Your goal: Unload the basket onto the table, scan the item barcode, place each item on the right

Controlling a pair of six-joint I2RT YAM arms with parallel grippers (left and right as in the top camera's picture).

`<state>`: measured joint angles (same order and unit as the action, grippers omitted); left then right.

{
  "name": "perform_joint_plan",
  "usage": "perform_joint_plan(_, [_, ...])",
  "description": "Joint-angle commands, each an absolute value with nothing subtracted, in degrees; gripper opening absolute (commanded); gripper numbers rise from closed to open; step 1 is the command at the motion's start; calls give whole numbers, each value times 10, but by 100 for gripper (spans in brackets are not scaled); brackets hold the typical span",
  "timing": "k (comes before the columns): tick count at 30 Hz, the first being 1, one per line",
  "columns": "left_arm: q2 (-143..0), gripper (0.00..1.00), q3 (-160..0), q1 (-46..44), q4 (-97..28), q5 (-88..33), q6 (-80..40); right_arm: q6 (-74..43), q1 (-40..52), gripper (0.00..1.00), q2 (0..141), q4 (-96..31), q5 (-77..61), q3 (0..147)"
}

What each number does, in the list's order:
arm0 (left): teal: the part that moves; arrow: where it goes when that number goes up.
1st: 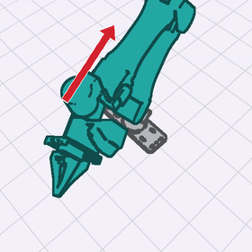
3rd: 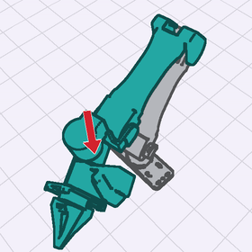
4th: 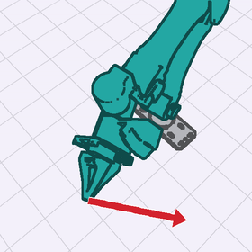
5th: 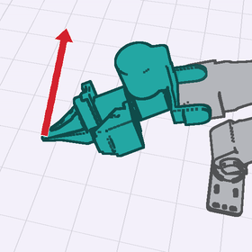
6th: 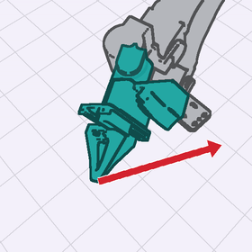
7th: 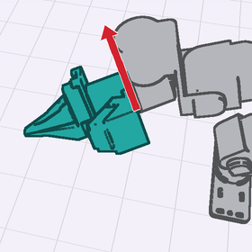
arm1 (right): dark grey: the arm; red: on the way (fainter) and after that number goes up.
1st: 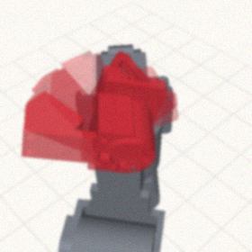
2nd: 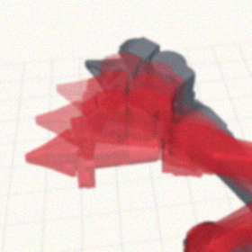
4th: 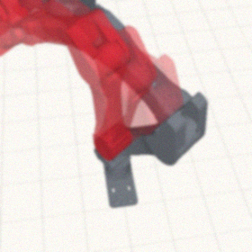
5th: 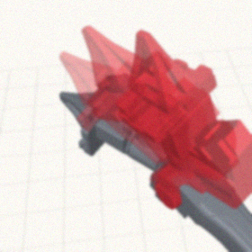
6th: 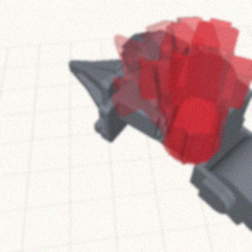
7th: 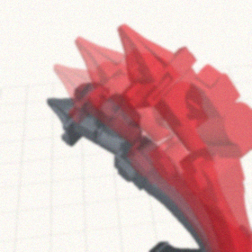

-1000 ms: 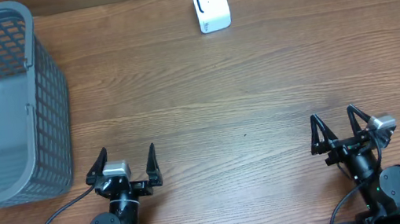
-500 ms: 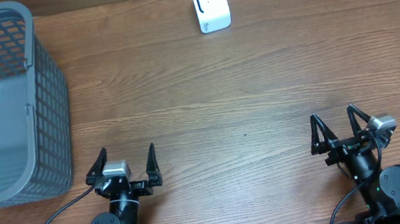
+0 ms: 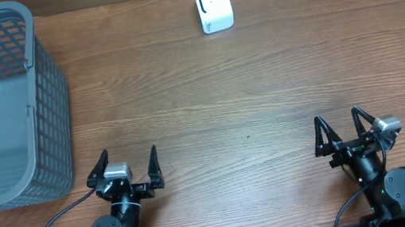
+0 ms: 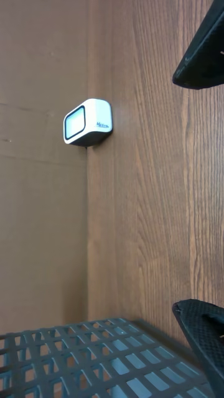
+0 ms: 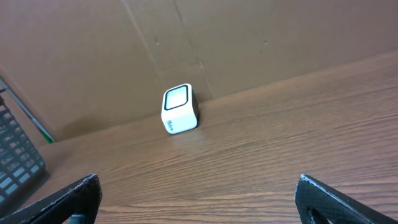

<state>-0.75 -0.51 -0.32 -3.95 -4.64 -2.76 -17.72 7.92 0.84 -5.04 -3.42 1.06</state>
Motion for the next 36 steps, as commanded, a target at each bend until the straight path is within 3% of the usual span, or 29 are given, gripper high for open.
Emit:
perform_joint_plan(1, [-3, 100, -3, 1, -42, -41, -17, -131, 80, 100, 2, -49, 0, 5])
perform_joint_plan(9, [-3, 100, -3, 1, -42, -41, -17, 19, 53, 100, 2, -50, 0, 5])
perform_joint_plan(36, [-3, 100, -3, 1, -42, -41, -17, 20, 33, 100, 2, -49, -1, 5])
